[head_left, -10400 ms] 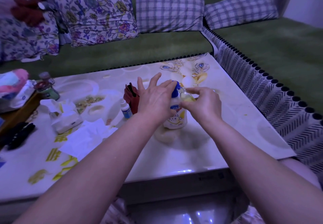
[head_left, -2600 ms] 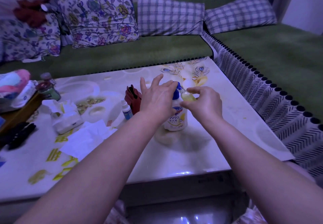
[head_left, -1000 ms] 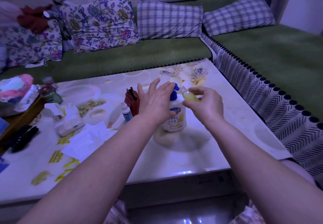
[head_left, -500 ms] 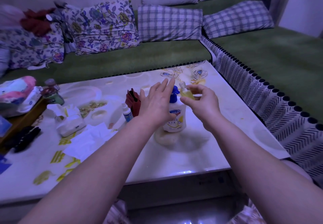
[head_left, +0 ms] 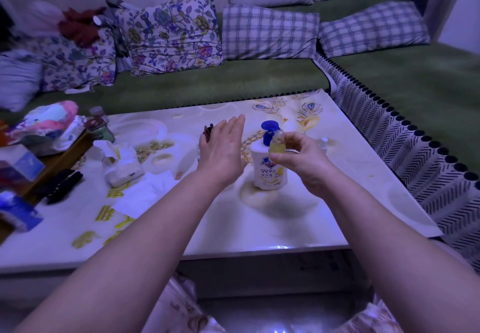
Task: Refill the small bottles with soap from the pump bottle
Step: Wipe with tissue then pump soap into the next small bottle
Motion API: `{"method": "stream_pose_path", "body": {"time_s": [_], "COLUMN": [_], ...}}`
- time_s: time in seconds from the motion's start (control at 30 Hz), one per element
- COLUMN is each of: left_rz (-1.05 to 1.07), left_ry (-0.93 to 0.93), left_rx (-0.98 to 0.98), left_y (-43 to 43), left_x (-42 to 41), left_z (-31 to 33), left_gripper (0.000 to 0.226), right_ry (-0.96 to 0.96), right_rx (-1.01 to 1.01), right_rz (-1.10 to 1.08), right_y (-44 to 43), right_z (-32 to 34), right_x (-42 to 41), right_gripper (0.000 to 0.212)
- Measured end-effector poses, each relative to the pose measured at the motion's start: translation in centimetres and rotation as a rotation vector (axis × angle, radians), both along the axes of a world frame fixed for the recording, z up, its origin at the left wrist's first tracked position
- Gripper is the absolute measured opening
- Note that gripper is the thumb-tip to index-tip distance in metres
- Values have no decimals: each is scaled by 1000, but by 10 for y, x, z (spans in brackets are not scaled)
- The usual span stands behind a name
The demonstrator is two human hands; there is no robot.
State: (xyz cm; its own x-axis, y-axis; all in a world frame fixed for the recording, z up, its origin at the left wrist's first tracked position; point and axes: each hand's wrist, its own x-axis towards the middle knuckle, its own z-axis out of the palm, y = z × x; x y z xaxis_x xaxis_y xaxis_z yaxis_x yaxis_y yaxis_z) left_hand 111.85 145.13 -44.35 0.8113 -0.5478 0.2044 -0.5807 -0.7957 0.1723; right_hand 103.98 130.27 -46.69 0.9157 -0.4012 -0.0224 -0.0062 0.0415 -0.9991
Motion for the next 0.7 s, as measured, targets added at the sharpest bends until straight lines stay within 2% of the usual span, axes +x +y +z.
{"method": "stream_pose_path", "body": {"time_s": [0.2, 0.43, 0.57, 0.7], "left_rz": [84, 217, 286, 323], "left_ry": [55, 97, 150, 188], "left_rx": [-74, -67, -85, -70], "left_y": [33, 58, 75, 94], "left_x": [14, 22, 30, 40], "left_z": [-12, -25, -37, -51], "left_gripper": [68, 50, 58, 53], "right_ry": [23, 57, 91, 112], "right_rx": [31, 91, 122, 63], "right_rz": [84, 169, 235, 253], "right_y": [16, 33, 38, 49], "right_z": [-10, -23, -34, -43], "right_x": [8, 17, 20, 26], "right_gripper": [38, 46, 55, 56]}}
